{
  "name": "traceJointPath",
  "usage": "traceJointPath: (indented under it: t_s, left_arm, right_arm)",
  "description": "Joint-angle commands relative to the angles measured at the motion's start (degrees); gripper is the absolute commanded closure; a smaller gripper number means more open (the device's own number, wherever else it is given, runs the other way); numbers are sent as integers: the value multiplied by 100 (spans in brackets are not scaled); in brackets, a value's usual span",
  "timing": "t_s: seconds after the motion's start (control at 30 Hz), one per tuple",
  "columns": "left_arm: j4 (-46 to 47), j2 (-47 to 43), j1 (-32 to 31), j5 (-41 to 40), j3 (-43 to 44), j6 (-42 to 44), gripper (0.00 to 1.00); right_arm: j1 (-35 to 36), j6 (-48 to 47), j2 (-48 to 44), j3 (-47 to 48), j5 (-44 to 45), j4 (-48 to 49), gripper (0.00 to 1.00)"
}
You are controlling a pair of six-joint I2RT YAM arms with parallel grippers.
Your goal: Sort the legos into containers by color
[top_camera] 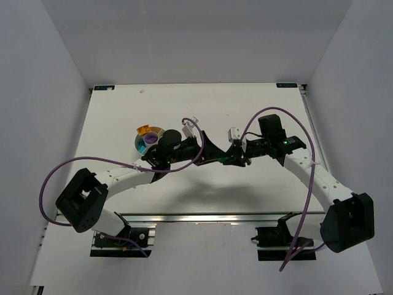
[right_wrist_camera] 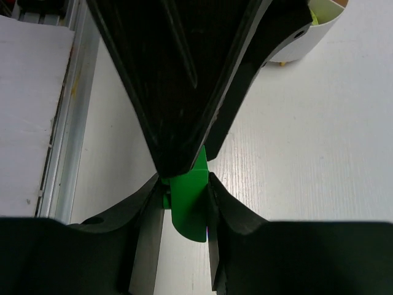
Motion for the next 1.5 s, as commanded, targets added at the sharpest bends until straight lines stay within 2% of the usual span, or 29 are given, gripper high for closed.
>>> traceJointPath:
  t_s: [0.0,0.23,0.4,0.5,0.57,0.6,0.63,0.67,0.7,0.73,0.77,0.8,0.87,0.9,0.93,1.0,1.07,1.13,1.2,1.23,1.37,1.47]
  left_arm:
    - [-361,-21,-98,-90,258,15,16]
    - [-889,84,-151,-345,495,234,29]
    - [-1029,172,-151,-372,609,287,49]
    - [-1091,234,-151,-363,653,313,54]
    - [-1144,251,-151,-380,662,331,62]
    - [-1153,243,-151,-398,671,366,64]
    - [-1196,251,-151,-406,680,384,72]
    - [-1223,243,-151,-407,688,410,76]
    - [-1240,243,-151,-424,706,480,81]
    - [-1319,243,-151,-468,723,515,86]
    - [-1389,190,-151,-512,741,568,96]
    - [-1686,164,-151,-599,828,777,98]
    - [-2091,-46,-151,-1046,925,1163,100]
    - [-2641,-161,-151,-1283,978,1296,100]
    - [-2908,-388,-151,-1773,1039,1515,100]
    - [-3617,-644,-81,-2215,1049,1684,100]
    - [-4068,-934,-28,-3250,1014,1911,100]
    - [-4702,-1347,-28,-3832,1014,1957,100]
    - [-5192,-1637,-28,-4579,1022,2036,100]
    - [-5344,-1717,-28,-4755,1040,2010,100]
    - [-5942,-1744,-28,-5835,1145,2027,100]
    - [-6232,-1569,24,-6276,1215,2001,100]
  right_arm:
    - [177,520,52,215,346,498,99]
    - [397,600,60,153,733,560,99]
    - [494,609,60,118,839,560,99]
    - [538,609,52,118,883,560,98]
    - [555,609,34,118,901,542,97]
    - [556,609,43,118,901,542,94]
    - [582,609,26,118,901,525,91]
    - [573,600,25,109,901,524,87]
    - [582,600,25,109,892,516,71]
    - [573,626,17,92,901,524,60]
    - [582,661,17,74,910,542,39]
    - [599,688,-1,65,936,568,26]
    - [565,784,-53,-22,1032,656,13]
    - [573,837,-71,-40,1102,700,13]
    - [556,890,-89,-119,1242,787,13]
    - [538,1047,-176,-224,1418,893,14]
    - [529,1171,-229,-391,1735,1025,17]
    - [520,1478,-282,-514,2068,1235,24]
    - [477,1776,-317,-646,2297,1376,68]
    - [450,1874,-326,-682,2394,1438,100]
    - [327,2085,-466,-708,2544,1579,100]
    - [266,2164,-484,-717,2536,1632,100]
